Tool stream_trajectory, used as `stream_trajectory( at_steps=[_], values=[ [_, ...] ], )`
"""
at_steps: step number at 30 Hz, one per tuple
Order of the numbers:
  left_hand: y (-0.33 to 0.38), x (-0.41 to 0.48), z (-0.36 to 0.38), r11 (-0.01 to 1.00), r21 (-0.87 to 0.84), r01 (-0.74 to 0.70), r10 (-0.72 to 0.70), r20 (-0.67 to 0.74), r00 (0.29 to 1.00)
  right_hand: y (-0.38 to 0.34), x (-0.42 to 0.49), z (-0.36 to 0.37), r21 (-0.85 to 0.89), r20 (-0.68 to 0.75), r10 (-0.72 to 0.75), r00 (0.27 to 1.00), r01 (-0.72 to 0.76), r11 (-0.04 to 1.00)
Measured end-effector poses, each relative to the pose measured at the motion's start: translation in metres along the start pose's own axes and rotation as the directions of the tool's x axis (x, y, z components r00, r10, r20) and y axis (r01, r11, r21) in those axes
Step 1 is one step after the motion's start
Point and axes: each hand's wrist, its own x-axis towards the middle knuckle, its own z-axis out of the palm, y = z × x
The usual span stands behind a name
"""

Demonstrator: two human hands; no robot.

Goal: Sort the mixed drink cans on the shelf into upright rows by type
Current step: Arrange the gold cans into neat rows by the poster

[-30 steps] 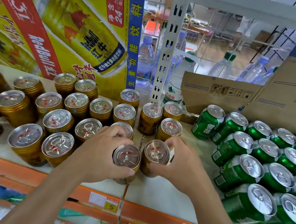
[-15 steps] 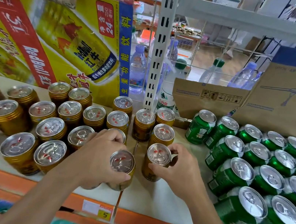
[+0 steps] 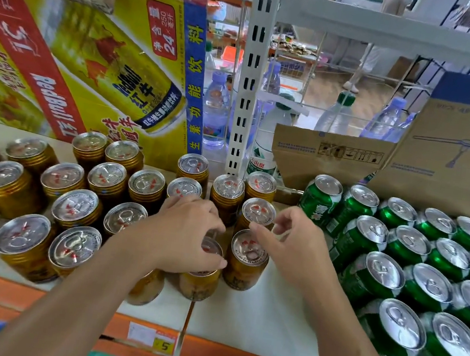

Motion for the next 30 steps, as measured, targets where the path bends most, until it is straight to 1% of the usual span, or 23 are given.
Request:
stream_trajectory(
  at_steps=[2,4,5,6,8,10,12,15,17,22,25,27,30],
  values=[
    [0.007,0.009,-0.001,0.999,0.048,-0.019,0.019,0.005,1.0,0.0,0.0,0.004,-0.011,-0.016,0.0,1.0,0.0,1.0],
    [0.015,0.016,-0.001,0.995,0.101,-0.028,0.024,0.037,0.999,0.003,0.006,0.004,0.002,-0.072,-0.005,0.997,0.005,1.0],
    [0.019,0.019,0.0,0.993,0.118,-0.025,0.02,0.049,0.999,0.006,0.011,0.004,0.006,-0.078,-0.003,0.997,0.004,1.0],
    [0.022,0.022,0.002,0.993,0.118,-0.022,0.015,0.056,0.998,0.007,0.016,0.002,-0.003,-0.052,-0.002,0.999,0.002,1.0],
    [0.028,0.026,0.006,0.995,0.1,-0.016,0.009,0.072,0.997,0.009,0.026,0.003,-0.01,0.046,-0.026,0.999,0.027,1.0],
    [0.032,0.028,0.01,0.994,0.102,-0.025,0.018,0.073,0.997,0.01,0.031,0.007,0.029,0.087,-0.041,0.995,0.039,0.999],
    [0.032,0.028,0.011,0.997,0.08,-0.023,0.019,0.053,0.998,0.009,0.034,0.013,0.053,0.056,-0.008,0.998,0.005,0.999],
    [0.031,0.025,0.01,1.0,0.011,0.008,-0.008,0.044,0.999,0.008,0.034,0.019,0.073,-0.034,0.097,0.995,-0.094,0.993],
    [0.03,0.024,0.01,1.0,-0.026,0.017,-0.016,0.05,0.999,0.008,0.034,0.022,0.084,-0.071,0.161,0.984,-0.155,0.984],
    [0.028,0.024,0.01,0.997,-0.072,0.029,-0.023,0.079,0.997,0.008,0.036,0.022,0.077,-0.073,0.206,0.976,-0.2,0.977],
    [0.023,0.024,0.01,0.995,-0.101,0.023,-0.014,0.093,0.996,0.007,0.036,0.021,0.072,-0.032,0.221,0.975,-0.218,0.973],
    [0.014,0.022,0.006,0.993,-0.119,0.014,-0.006,0.074,0.997,0.007,0.034,0.019,0.023,-0.038,0.203,0.978,-0.202,0.979],
    [-0.005,0.009,-0.007,0.991,-0.115,0.063,-0.063,0.004,0.998,0.0,0.031,0.015,-0.067,-0.159,0.083,0.984,-0.095,0.993]
  ],
)
